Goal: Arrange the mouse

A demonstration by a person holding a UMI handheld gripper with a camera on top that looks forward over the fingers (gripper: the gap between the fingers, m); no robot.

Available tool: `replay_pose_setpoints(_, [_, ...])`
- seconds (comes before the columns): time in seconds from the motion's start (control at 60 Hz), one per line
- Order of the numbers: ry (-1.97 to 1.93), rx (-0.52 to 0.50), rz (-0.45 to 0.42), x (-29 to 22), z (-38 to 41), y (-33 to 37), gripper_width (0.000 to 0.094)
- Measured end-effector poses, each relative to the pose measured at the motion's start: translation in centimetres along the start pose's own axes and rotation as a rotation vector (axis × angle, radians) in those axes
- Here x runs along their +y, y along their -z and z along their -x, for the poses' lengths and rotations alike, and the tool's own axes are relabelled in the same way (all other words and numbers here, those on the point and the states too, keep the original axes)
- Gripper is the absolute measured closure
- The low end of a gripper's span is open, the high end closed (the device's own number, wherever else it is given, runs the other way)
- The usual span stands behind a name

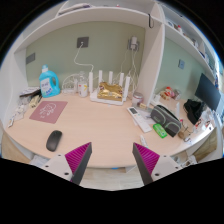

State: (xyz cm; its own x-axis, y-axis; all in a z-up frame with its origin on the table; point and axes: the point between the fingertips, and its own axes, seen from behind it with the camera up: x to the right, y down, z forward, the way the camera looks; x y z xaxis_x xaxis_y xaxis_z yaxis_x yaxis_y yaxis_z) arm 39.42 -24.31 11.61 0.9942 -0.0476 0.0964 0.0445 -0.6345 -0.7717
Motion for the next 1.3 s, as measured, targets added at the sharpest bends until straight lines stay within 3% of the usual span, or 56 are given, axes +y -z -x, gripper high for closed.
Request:
replay_pose_setpoints(0.267, [-0.016,0.090,0.050,4.2,0.0,2.0,0.0091])
replay_pose_setpoints(0.5, [-0.057,0.084,0.088,9.4,7.2,4.0,0.0090])
replay_pose_setpoints(0.8, [-0.071,-0.003,0.050,7.1,21.3,-1.5,0.0091])
replay_pose_setpoints(1.017, [-0.035,0.004,0.053,4.8,24.8,-9.8,0.0100])
replay_pose_setpoints(1.1, [-0.050,-0.006,0.043,4.1,25.4,-12.0,0.0189])
replay_pose_setpoints(1.2, [-0.083,-0.019,0.043,3.4,25.9,-13.0,0.0436])
replay_pose_setpoints(1.3, [-0.081,-0.007,0.032,3.2,25.6,-13.2,0.0478])
